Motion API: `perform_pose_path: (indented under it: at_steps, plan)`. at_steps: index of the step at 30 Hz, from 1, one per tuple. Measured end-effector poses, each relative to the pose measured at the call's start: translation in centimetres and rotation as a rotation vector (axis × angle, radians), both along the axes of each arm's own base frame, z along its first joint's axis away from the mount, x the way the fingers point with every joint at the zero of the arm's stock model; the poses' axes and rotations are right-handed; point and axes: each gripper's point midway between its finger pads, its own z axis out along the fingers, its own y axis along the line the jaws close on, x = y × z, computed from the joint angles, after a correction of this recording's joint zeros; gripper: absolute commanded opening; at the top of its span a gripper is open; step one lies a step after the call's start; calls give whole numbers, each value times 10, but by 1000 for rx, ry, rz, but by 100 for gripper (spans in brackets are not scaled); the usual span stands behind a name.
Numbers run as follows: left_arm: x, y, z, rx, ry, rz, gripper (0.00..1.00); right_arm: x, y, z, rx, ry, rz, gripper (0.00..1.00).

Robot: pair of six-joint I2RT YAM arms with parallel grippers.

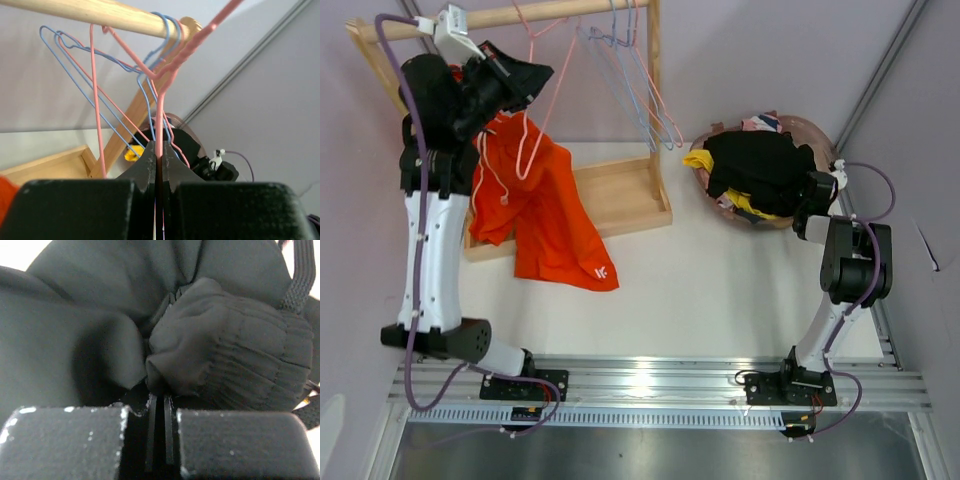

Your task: Remove the shorts from the hanger

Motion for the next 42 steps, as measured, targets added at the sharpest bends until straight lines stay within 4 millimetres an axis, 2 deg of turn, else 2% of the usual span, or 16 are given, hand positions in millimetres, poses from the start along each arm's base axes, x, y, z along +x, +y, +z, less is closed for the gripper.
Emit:
perform_pose_path:
  at_steps: [1, 2, 3, 5, 6, 11, 14, 17, 20, 22, 26, 29, 32, 35, 38, 42]
  plan:
    - [12, -1, -2, -4, 10, 1, 0, 0, 1, -7, 34, 15, 9, 1]
    - [24, -3, -7, -6, 27, 0, 0, 2, 3, -10, 59, 21, 23, 14]
    - [35, -6, -12, -11, 43, 0, 0, 4, 6, -8, 76, 20, 41, 57]
    - [58, -9, -22, -12, 70, 12, 0, 9, 13, 0, 96, 3, 79, 93]
    - [69, -12, -29, -12, 86, 15, 0, 9, 16, 3, 102, -3, 92, 99]
    - [106, -24, -58, -6, 149, 30, 0, 0, 36, 17, 99, 6, 171, 99]
    - [114, -29, -64, -4, 161, 37, 0, -15, 46, 29, 78, 25, 198, 99]
    - [116, -32, -66, -4, 163, 44, 0, -39, 58, 59, 31, 22, 221, 100]
    - [116, -37, -63, -4, 156, 42, 2, -58, 74, 107, -36, -42, 244, 99]
    - [116, -39, -61, -5, 150, 38, 10, -77, 90, 149, -91, -108, 262, 99]
    - [116, -39, -62, -4, 152, 38, 51, -115, 115, 234, -166, -270, 295, 99]
    - [116, -39, -64, -8, 160, 39, 60, -144, 119, 289, -204, -383, 289, 99]
    - [115, -39, -66, -7, 170, 41, 60, -171, 115, 326, -224, -460, 271, 99]
    - [113, -39, -69, -5, 182, 40, 59, -192, 112, 345, -233, -502, 258, 99]
    - [102, -37, -64, -4, 185, 36, 60, -208, 112, 352, -239, -514, 259, 99]
    - [63, -31, -36, -5, 145, 30, 63, -225, 115, 357, -247, -527, 273, 99]
